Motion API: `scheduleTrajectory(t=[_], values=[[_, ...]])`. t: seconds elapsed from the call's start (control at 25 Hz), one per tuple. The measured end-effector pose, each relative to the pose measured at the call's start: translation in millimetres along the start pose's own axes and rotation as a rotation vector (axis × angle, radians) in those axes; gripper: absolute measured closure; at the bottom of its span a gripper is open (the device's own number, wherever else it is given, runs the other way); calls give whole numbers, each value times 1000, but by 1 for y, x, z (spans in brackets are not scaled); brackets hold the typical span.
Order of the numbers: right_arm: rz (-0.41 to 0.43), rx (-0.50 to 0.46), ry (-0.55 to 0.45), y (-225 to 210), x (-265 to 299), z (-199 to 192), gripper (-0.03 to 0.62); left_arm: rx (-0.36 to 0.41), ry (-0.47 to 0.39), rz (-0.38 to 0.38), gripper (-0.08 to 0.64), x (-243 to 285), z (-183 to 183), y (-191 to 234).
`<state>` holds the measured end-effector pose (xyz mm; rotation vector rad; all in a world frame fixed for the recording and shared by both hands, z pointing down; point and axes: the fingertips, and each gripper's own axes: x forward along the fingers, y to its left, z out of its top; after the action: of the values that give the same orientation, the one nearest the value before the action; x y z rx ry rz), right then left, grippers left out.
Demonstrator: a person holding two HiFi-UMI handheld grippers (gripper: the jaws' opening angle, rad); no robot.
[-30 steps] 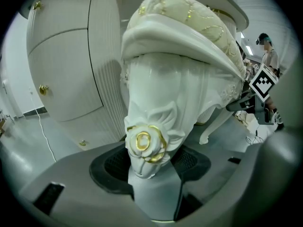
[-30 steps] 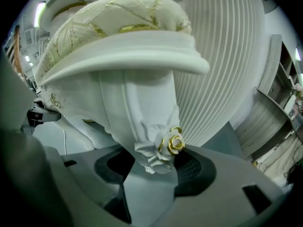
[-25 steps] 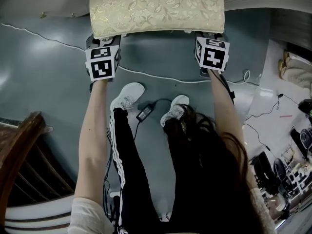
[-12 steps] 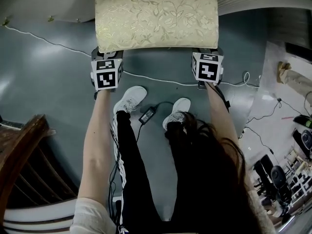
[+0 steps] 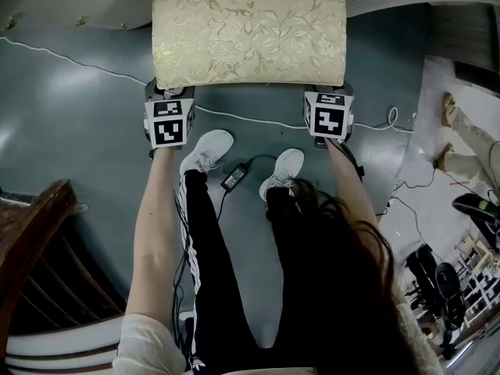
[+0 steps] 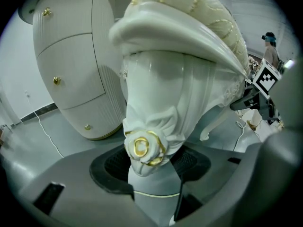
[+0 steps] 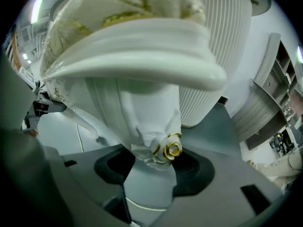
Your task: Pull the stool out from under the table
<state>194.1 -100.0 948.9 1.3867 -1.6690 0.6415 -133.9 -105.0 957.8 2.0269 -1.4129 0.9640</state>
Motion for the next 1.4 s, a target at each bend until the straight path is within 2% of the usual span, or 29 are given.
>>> scheduleTrajectory(t=[0.32, 0.76, 1.16, 1.4], values=[[8, 26, 44, 10, -9, -7, 342, 27, 28, -8, 301, -3, 6, 8], [65, -5, 144, 9, -12, -7, 342, -1, 137, 11, 302, -21, -1, 3], [115, -6, 231, 14, -17, -13, 344, -6, 264, -4, 302, -30, -7, 0], [136, -3, 255, 17, -20, -15, 344, -9, 303, -4, 302, -36, -8, 2]])
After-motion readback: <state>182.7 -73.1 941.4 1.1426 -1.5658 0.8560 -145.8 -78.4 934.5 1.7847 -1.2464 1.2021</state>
